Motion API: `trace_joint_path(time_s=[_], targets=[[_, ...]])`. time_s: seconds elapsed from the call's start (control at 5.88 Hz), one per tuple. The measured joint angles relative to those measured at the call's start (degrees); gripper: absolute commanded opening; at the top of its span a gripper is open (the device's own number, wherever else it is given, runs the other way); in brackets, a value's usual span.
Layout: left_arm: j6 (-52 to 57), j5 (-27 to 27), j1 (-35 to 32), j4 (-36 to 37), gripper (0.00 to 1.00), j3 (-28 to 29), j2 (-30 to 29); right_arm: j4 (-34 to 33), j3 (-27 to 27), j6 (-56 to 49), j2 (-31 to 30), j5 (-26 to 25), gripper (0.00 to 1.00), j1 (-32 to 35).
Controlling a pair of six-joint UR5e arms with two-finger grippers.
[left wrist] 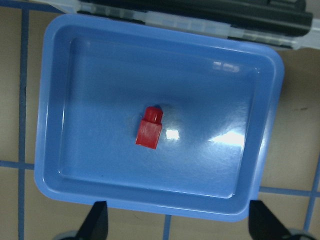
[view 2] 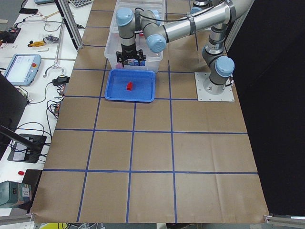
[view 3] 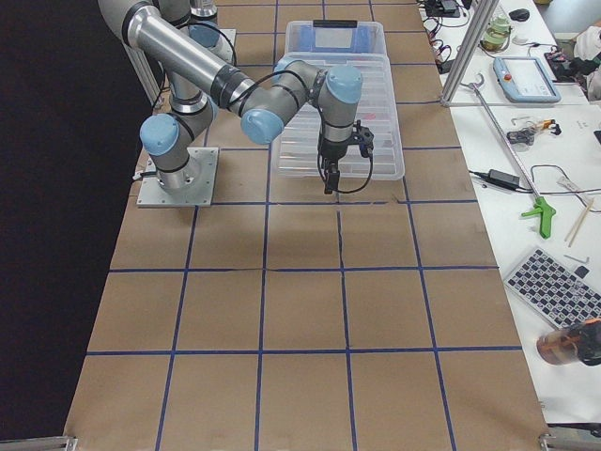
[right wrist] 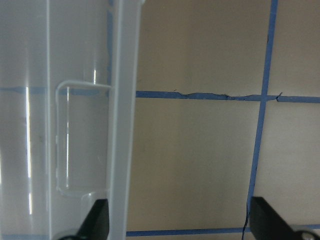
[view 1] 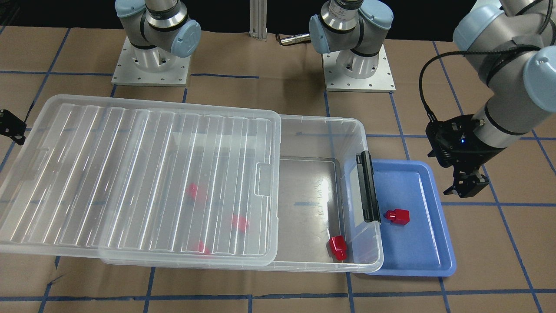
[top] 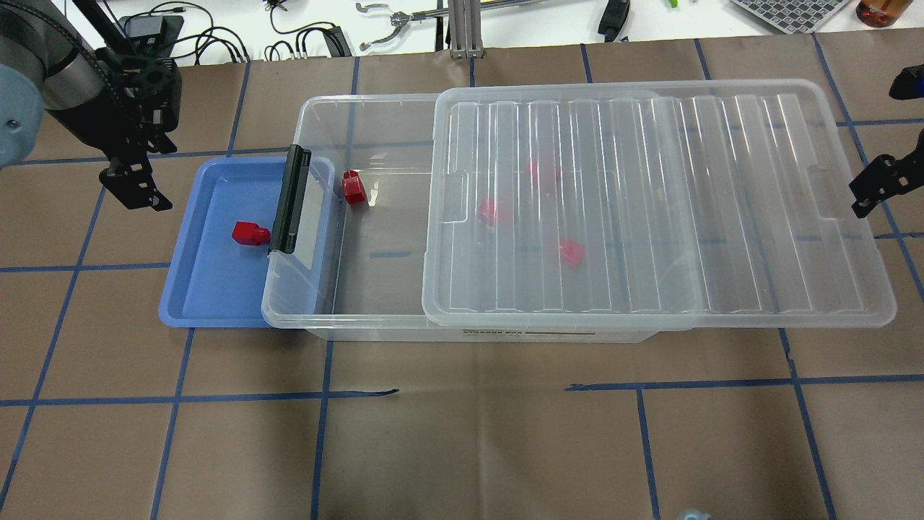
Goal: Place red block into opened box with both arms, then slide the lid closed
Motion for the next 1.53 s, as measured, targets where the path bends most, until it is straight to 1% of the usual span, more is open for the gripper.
trace_joint_path(time_s=[0.17,0.34,0.68,0.85,1.02,1.19,1.36,1.53], targets=[[2.2,-0.2,-0.2,3.5,0.98,0.0,-2.9,3.0,-3.4,2.4,-0.2,0.1,1.00,1.6],[3.6,0.0,-0.9,6.0,0.98,-0.1,-6.0,6.9,-6.8,6.7,-0.6,0.2,1.00,4.6],[4.8,1.1,-3.2,8.9,0.98,-0.5,-11.2,14.3,-12.1,19.6,-2.0,0.5,1.00,13.4],[5.3,2.0,-3.5,10.7,0.98,-0.8,-13.0,16.7,-14.1,26.0,-2.4,0.6,1.00,18.5],[5.5,2.3,-3.5,12.7,0.98,-1.5,-14.3,18.2,-15.6,31.6,-2.5,0.8,1.00,23.2],[5.5,2.5,-3.5,13.8,0.98,-2.1,-15.2,18.9,-16.3,36.4,-2.5,2.2,1.00,27.2],[5.4,2.5,-3.5,14.6,0.98,-3.0,-15.9,19.6,-16.4,39.0,-2.4,4.3,1.00,29.2],[5.4,2.6,-3.5,15.9,0.97,-4.3,-16.7,20.2,-16.4,39.9,-2.4,5.3,1.00,29.8]])
